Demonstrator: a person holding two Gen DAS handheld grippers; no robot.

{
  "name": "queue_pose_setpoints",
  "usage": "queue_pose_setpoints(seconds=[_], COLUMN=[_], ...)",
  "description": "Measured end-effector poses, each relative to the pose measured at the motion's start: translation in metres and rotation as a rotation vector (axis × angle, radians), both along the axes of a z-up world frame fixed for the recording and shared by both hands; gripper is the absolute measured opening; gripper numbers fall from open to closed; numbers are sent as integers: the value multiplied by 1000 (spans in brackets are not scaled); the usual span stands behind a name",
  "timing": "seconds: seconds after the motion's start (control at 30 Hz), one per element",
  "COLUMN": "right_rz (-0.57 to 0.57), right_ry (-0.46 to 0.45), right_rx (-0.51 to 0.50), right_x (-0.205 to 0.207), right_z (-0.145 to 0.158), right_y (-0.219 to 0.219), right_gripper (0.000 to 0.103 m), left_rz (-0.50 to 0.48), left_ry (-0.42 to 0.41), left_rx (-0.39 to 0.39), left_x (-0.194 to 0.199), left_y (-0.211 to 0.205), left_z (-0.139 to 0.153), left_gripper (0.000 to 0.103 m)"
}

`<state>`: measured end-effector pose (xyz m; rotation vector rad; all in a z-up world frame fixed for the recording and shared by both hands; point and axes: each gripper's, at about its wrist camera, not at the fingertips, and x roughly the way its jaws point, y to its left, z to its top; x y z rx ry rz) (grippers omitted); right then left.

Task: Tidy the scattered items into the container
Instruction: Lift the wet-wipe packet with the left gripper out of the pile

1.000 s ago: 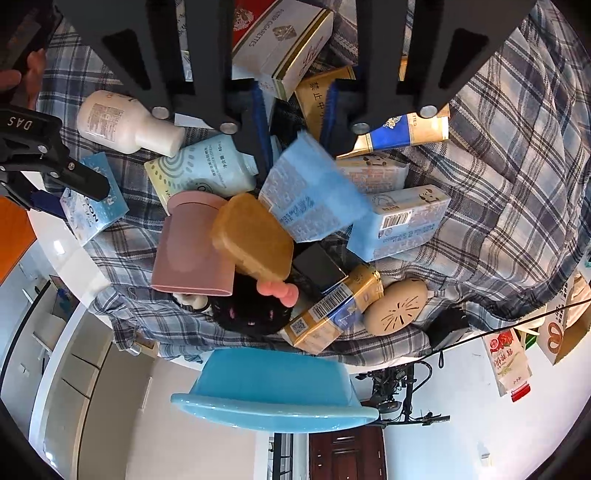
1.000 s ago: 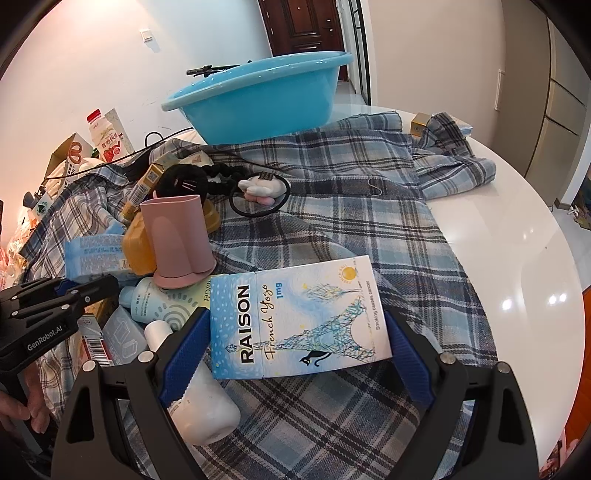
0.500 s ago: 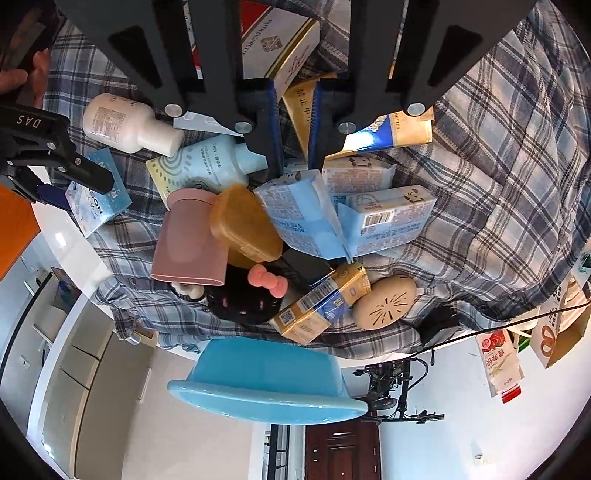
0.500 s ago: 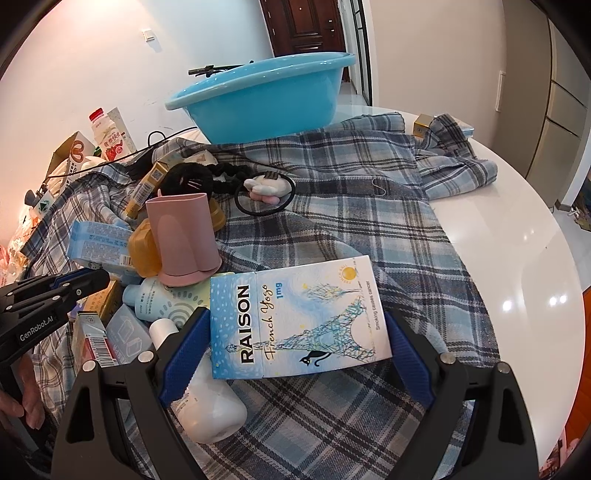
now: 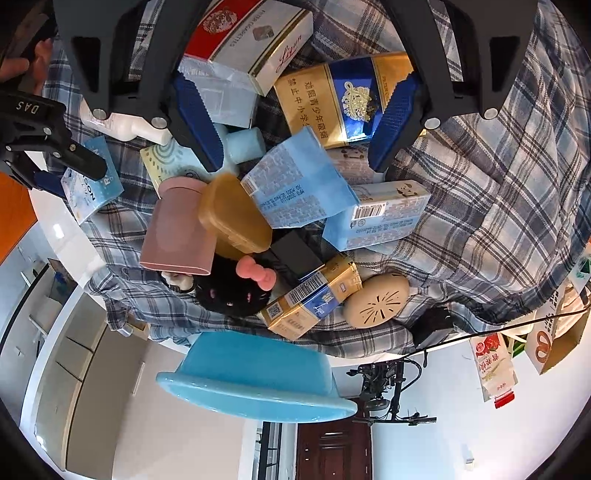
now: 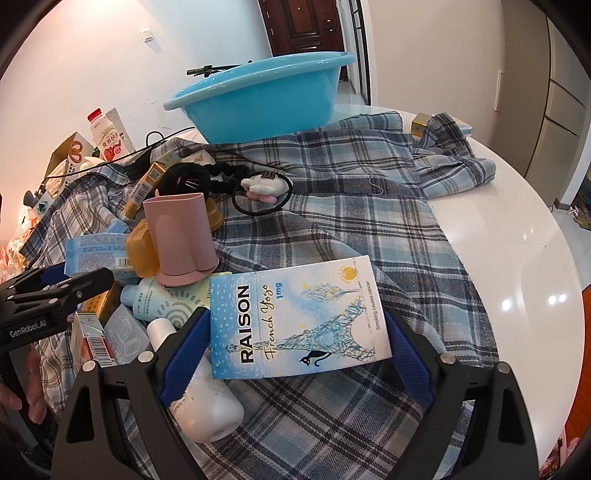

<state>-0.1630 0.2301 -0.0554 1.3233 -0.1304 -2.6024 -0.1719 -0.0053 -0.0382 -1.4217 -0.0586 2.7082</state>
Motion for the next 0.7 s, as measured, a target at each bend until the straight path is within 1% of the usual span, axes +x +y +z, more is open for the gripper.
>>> queue_pose_setpoints(seconds=[0.17,0.43,0.53,0.63,0.67,0.7], right_rz=[3,3,5,6,5,5], right_ry=[-5,-6,-8,-6,-6,-6], right_rx=[1,5,5,4,4,4], right_x=[-1,-2,-3,-3,-2,-2], right_z=[0,-1,-1,-1,-1,-1], right_y=[0,0,-1,-1,-1,-1], right_gripper=[91,91,91,91,91,91], left_rz=[2,-9,-8,-8,-8,-7], left_ry=[-19,-16,-7,-1,0,-1], left_rx=[50,60,51,33,29,28], left_x=[-9,-12,-11,-10,-10,-10], left_y=[-5,-5,-5,-4,-4,-4], left_z=[-1,-2,0,1,0,0], left_gripper=[83,82,74,63,56,55])
